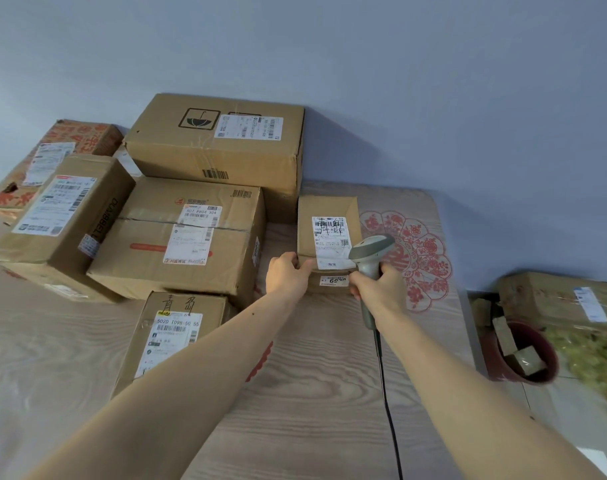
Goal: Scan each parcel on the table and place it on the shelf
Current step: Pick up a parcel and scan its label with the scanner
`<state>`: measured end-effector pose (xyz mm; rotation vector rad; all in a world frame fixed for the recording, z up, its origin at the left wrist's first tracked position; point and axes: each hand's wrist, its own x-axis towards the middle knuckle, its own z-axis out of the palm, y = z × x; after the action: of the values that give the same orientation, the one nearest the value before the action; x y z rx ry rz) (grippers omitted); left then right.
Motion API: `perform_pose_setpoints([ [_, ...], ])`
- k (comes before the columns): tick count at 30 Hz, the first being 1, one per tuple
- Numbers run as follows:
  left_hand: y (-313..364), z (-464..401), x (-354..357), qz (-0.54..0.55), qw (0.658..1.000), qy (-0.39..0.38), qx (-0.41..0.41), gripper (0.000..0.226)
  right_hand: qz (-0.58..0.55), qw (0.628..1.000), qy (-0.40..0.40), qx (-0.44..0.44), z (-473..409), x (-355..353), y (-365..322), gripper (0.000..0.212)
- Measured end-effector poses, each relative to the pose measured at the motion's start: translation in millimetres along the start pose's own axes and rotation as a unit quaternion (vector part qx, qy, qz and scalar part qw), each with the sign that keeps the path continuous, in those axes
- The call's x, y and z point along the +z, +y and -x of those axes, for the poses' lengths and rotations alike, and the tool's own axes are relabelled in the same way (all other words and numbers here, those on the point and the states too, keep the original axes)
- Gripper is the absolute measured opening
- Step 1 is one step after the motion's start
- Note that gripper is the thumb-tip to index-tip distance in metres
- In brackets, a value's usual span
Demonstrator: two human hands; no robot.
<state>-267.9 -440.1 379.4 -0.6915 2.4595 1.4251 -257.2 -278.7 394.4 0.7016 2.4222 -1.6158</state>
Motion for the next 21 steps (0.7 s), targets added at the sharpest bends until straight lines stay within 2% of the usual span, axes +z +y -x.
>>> perform_pose_setpoints([
  [3, -10, 22, -4, 0.005, 1.000, -0.006, 0.007, 0.023, 0.001, 1.000, 0.011, 0.003, 24, -4, 10, 0.016],
  [7, -22, 49, -10, 0.017, 1.000, -0.011, 0.004, 0.043, -0.015, 1.000, 0.011, 0.017, 52, -9, 26, 0.017],
  [16, -56, 75, -22, -0.008, 0.999, -0.030, -0.012, 0.059, -0.017, 0.999, 0.013, 0.027, 97, -17, 43, 0.012],
  [21, -61, 81, -21, 0.014, 0.999, -0.041, -0.028, 0.063, -0.024, 1.000, 0.013, -0.001, 104, -22, 33, 0.013],
])
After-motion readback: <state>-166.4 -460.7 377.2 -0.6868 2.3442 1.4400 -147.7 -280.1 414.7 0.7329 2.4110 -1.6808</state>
